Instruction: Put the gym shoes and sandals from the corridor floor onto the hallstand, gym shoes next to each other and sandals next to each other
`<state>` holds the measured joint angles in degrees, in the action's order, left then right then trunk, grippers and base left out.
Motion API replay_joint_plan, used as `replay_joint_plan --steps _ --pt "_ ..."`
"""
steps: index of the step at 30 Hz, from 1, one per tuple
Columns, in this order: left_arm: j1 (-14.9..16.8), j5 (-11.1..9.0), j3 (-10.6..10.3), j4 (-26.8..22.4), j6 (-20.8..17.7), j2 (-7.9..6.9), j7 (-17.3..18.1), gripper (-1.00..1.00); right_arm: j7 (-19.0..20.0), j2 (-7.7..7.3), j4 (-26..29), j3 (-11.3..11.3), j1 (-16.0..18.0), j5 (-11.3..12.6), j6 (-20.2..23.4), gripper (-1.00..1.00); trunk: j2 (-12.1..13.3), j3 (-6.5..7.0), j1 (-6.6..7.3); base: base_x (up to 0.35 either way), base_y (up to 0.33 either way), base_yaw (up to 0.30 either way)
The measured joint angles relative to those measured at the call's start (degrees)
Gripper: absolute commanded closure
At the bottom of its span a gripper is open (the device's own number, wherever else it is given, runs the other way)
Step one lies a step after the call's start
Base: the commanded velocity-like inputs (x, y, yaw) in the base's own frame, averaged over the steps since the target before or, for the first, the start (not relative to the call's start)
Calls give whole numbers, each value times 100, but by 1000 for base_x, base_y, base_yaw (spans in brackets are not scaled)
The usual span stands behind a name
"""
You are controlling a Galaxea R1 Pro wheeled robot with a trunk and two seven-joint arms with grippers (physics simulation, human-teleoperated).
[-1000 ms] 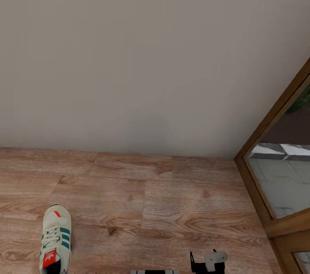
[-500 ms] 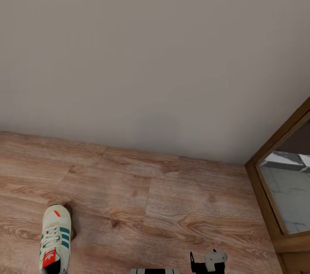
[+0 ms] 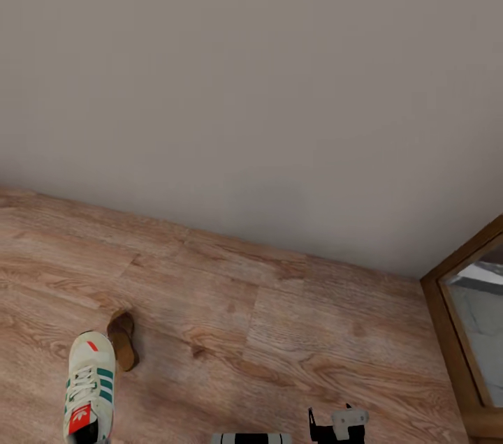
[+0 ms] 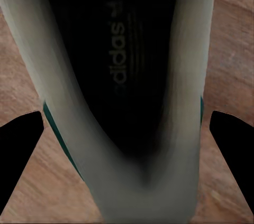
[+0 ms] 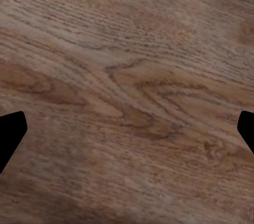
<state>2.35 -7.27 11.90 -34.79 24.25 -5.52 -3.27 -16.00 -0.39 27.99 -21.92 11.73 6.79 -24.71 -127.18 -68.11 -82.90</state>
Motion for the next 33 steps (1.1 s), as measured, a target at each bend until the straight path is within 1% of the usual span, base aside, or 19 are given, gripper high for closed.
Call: replay_joint_plan --steps 33 --pt "0 5 -9 12 -9 0 -28 100 0 0 0 9 0 0 0 -100 0 -192 0 0 0 219"
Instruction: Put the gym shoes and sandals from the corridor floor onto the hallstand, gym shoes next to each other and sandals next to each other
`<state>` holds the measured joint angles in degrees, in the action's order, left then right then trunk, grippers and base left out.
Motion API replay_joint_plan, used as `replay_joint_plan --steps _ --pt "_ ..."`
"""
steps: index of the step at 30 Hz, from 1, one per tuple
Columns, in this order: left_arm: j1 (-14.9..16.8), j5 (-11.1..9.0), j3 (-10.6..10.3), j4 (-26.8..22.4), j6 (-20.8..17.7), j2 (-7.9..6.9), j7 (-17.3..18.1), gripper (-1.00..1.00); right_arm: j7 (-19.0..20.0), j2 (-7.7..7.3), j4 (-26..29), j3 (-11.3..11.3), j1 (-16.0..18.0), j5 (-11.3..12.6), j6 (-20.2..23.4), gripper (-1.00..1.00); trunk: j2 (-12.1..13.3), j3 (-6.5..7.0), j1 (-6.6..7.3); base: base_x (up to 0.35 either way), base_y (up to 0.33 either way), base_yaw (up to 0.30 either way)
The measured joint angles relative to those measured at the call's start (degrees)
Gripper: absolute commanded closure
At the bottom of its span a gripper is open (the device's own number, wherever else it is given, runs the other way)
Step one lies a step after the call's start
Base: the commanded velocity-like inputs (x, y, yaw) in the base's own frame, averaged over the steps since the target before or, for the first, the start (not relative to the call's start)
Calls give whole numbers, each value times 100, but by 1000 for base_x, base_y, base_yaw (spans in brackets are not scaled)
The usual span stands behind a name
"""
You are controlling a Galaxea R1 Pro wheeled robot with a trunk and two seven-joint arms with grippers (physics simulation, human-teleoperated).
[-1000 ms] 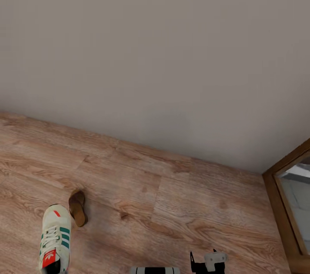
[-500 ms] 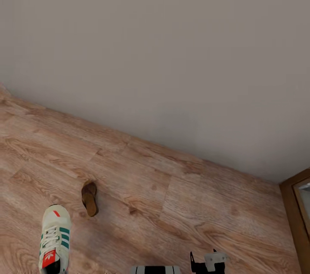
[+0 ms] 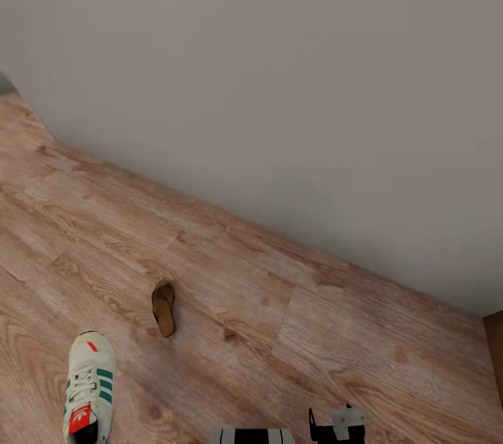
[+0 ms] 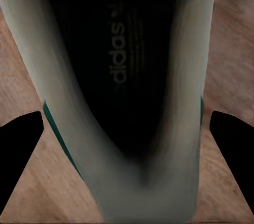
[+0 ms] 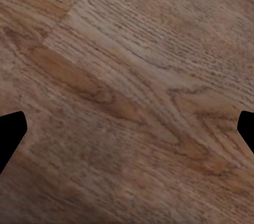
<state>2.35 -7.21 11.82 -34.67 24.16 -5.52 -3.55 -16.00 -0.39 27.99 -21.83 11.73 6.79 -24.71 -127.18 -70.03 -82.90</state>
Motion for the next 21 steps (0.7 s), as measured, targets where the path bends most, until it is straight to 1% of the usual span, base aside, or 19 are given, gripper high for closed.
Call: replay_joint_plan --steps 21 --pt "0 0 0 -8 -9 0 35 100 0 -3 0 -9 0 0 0 -100 0 -122 0 0 0 219"
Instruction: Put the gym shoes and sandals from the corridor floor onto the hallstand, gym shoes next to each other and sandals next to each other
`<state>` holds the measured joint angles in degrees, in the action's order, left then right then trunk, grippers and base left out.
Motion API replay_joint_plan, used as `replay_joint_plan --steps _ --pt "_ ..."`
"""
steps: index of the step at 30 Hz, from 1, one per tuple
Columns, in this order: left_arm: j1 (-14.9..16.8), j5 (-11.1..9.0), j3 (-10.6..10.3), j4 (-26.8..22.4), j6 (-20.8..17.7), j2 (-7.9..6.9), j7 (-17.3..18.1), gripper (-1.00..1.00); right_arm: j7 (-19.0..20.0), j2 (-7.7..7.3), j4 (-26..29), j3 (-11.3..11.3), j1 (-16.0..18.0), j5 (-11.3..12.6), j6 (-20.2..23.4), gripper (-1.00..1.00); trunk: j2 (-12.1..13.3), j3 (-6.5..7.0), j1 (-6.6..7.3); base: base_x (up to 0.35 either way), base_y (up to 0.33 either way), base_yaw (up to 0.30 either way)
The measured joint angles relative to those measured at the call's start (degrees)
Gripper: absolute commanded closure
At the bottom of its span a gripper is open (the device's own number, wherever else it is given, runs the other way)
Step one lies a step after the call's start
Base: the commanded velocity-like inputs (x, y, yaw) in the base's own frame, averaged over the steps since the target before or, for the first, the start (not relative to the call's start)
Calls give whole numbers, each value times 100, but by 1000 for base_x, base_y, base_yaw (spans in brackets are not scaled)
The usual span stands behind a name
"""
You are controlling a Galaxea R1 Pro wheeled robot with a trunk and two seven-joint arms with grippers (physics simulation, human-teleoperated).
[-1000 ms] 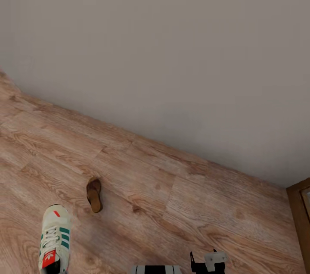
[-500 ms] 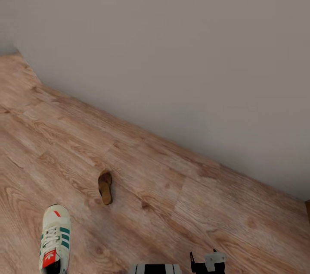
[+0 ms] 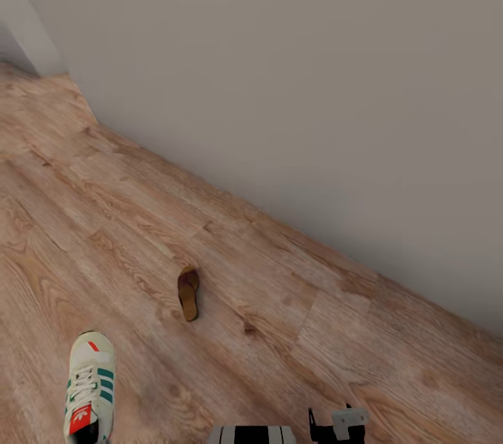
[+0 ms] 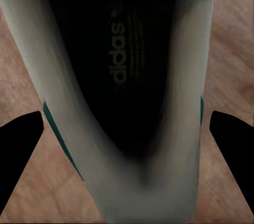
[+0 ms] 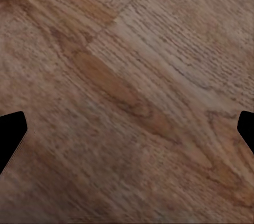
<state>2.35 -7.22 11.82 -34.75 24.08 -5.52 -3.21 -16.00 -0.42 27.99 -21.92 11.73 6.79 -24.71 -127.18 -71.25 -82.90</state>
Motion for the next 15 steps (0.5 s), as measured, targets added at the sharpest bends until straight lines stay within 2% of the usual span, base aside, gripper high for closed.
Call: replay_joint_plan --steps 15 --pt "-1 -6 6 8 -9 0 2 100 0 2 0 0 0 0 0 -100 0 -87 0 0 0 219"
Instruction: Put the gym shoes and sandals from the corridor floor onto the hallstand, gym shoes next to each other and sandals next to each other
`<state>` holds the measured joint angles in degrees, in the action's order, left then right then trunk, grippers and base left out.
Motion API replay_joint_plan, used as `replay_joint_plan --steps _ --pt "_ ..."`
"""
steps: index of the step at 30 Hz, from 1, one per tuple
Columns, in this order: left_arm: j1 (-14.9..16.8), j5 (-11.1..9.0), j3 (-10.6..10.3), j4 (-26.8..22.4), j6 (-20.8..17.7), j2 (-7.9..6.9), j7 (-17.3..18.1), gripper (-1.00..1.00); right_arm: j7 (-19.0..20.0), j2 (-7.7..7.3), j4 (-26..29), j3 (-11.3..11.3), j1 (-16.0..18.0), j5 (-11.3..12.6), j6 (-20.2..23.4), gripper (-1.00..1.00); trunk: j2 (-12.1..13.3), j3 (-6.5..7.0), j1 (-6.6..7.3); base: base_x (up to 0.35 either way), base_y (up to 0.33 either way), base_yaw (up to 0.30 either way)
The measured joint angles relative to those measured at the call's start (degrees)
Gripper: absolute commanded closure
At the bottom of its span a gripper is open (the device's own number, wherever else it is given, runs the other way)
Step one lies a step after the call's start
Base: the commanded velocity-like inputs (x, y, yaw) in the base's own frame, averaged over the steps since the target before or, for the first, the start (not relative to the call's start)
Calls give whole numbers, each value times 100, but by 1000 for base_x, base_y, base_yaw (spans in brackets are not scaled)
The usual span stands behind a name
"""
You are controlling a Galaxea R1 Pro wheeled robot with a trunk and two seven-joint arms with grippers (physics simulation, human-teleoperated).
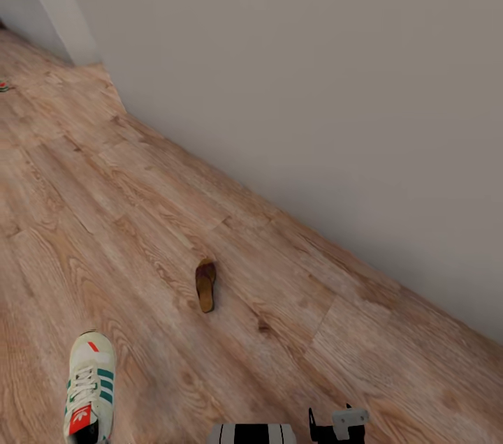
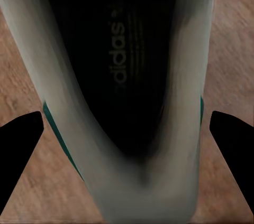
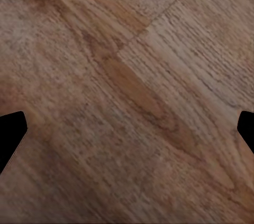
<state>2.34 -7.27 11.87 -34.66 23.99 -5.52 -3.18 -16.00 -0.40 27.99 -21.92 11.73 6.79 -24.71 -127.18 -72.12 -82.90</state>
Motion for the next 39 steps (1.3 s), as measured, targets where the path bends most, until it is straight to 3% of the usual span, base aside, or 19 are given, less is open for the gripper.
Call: replay_joint_plan --steps 39 --pt "1 6 -7 2 -1 0 -7 100 -9 10 0 0 0 0 0 -100 0 -29 0 0 0 273"
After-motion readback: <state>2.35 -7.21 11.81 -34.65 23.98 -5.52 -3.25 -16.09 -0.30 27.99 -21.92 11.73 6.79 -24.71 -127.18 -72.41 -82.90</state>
